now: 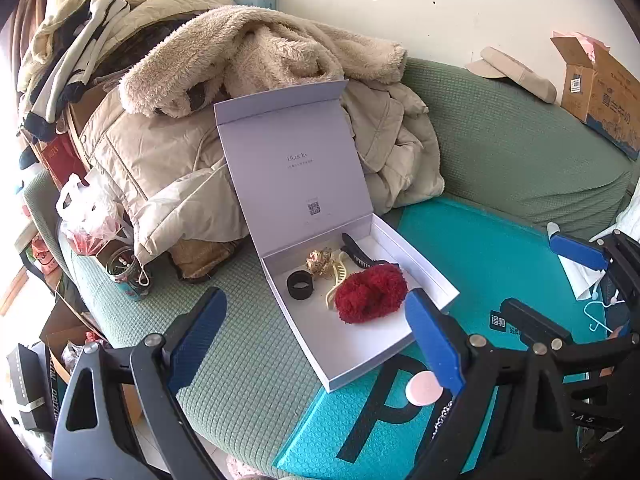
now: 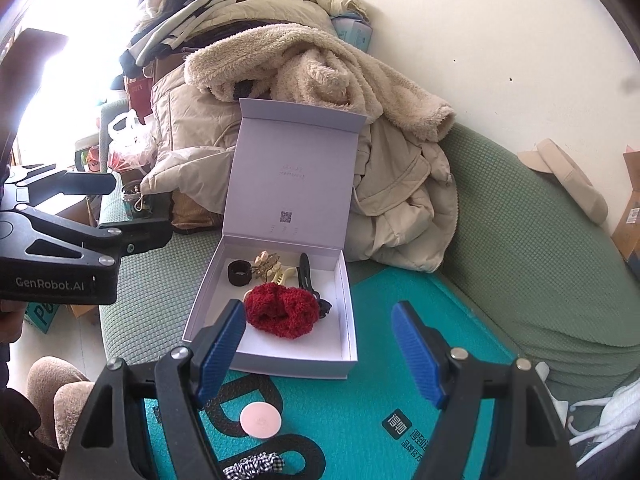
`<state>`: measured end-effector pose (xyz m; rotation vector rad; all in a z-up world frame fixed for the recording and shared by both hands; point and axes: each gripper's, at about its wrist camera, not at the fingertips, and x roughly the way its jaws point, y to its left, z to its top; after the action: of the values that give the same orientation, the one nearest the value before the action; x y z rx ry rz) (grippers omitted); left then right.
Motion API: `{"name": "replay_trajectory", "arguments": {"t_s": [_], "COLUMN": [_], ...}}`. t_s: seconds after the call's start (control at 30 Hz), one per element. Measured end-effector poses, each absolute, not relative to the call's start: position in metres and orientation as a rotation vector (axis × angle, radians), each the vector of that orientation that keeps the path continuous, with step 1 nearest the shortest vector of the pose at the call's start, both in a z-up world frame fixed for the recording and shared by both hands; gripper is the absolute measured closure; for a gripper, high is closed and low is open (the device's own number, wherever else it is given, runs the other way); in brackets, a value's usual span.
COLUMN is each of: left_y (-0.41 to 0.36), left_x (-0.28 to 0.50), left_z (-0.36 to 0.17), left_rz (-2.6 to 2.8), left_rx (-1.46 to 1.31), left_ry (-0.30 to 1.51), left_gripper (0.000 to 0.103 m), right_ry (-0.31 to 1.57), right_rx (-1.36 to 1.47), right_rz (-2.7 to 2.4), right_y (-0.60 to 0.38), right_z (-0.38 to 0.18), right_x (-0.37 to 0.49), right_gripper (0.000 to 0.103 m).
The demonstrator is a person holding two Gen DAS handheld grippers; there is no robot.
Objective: Organize objects
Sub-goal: 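Withdraw both open tools from the box toward the pink compact and gingham scrunchie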
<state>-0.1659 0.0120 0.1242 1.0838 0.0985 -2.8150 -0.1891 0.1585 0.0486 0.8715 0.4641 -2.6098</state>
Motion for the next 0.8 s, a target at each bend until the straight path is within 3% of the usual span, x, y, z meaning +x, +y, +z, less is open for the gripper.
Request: {"name": "replay_trajectory", "arguments": {"t_s": [0.8], "left_y": [0.072], "left_x": [-0.101], "left_z": [0.048], "left_rz": [-2.913], "left_rx": [1.238], "left_ry": [0.094], "left_gripper": [0.013], "right_ry": [0.391], "right_rx": [0.998], "right_rz": [-2.631], "right_y": [0.183], "right_z": [-0.023], "right_x": [-0.113], "right_gripper": [0.027]}}
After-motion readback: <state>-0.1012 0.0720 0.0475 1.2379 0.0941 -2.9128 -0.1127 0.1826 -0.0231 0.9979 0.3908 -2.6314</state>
